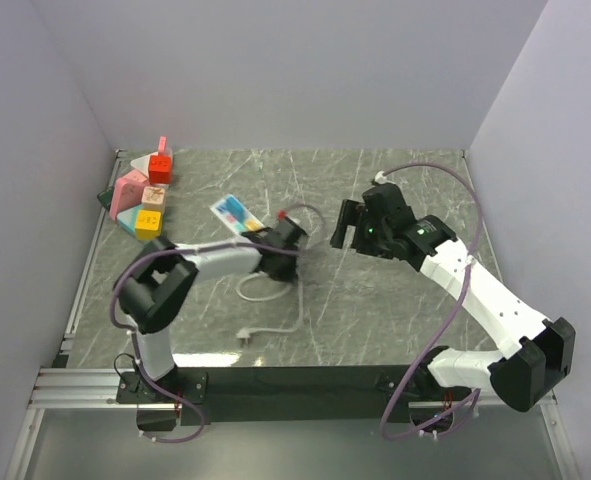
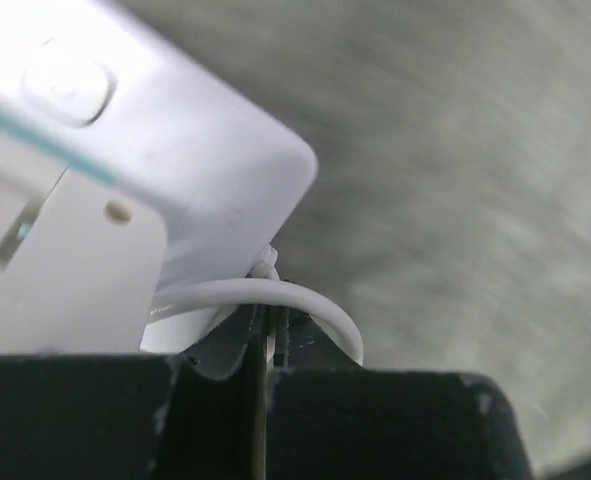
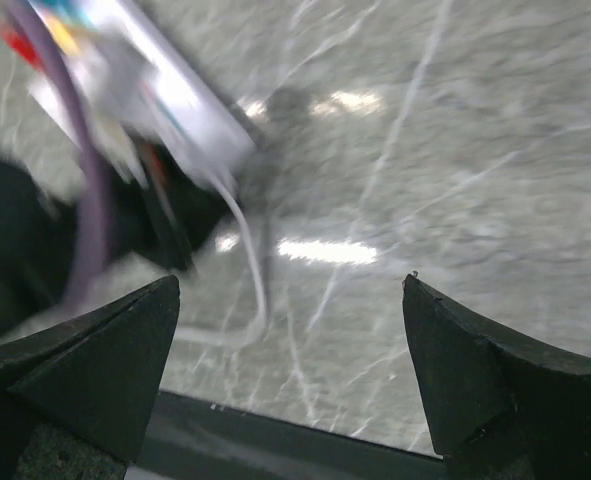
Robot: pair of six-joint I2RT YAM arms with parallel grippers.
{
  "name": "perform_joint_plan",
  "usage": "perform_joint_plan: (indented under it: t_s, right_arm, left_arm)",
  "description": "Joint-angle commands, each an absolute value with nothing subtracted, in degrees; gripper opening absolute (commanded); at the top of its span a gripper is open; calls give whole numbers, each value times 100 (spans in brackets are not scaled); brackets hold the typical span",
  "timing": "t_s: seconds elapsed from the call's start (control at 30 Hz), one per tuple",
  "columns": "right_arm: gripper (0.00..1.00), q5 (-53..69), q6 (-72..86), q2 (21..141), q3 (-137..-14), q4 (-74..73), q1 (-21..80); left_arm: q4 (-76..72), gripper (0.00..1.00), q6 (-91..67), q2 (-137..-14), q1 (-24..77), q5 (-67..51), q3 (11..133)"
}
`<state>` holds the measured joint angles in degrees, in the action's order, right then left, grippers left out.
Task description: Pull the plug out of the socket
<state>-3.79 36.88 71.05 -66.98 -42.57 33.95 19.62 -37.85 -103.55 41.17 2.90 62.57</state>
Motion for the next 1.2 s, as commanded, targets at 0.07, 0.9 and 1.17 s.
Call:
perform_joint_plan:
  t_s: [0.07,0.9,1.17]
  right_arm:
    - [99,-475,3411,6812,-6627,-4236,2866]
    - [100,640,2866,8198,-7909,-3920,2144]
    - [100,1028,2540,9421,-9086,-4306,2425]
  left_arm:
    - [2768,1,-4218,-11065,5589,-299,6644]
    - [3067,89,-5326,-8852,5625,1432,5756]
    - [3155,99,-5301,-7489,5555,1406,6231]
